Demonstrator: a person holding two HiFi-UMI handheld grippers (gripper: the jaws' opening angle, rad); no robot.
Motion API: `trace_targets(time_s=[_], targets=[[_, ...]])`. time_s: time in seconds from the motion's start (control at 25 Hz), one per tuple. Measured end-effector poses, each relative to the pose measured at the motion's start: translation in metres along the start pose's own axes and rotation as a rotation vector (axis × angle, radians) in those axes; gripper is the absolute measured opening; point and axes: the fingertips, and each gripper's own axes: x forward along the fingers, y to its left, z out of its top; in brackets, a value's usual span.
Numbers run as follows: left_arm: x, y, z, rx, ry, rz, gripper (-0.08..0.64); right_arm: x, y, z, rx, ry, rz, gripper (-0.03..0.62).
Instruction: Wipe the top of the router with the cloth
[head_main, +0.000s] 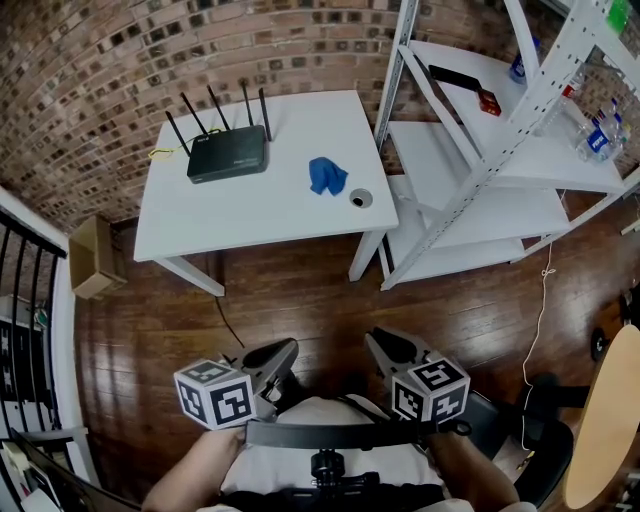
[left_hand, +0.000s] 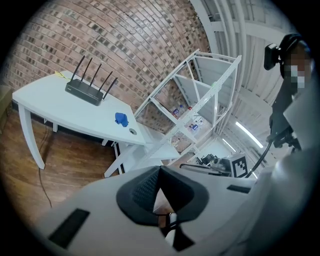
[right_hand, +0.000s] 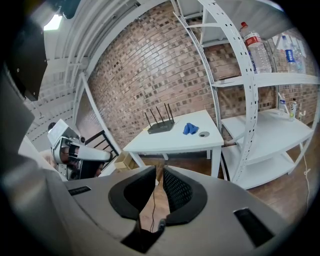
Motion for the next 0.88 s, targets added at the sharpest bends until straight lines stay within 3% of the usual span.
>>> trace_targets(time_s=[0.36, 0.88], targets=[[-0.024, 0.024, 0.007, -0.016, 0.013, -0.011, 0.027, 0.022, 0.029, 0.001, 0.004, 0.026, -0.004, 0.054], [-0.089, 0.096, 0.031, -0.023, 0.001, 0.000, 0.028, 0.093, 0.096, 0.012, 0.003, -0.004, 0.017, 0.054]])
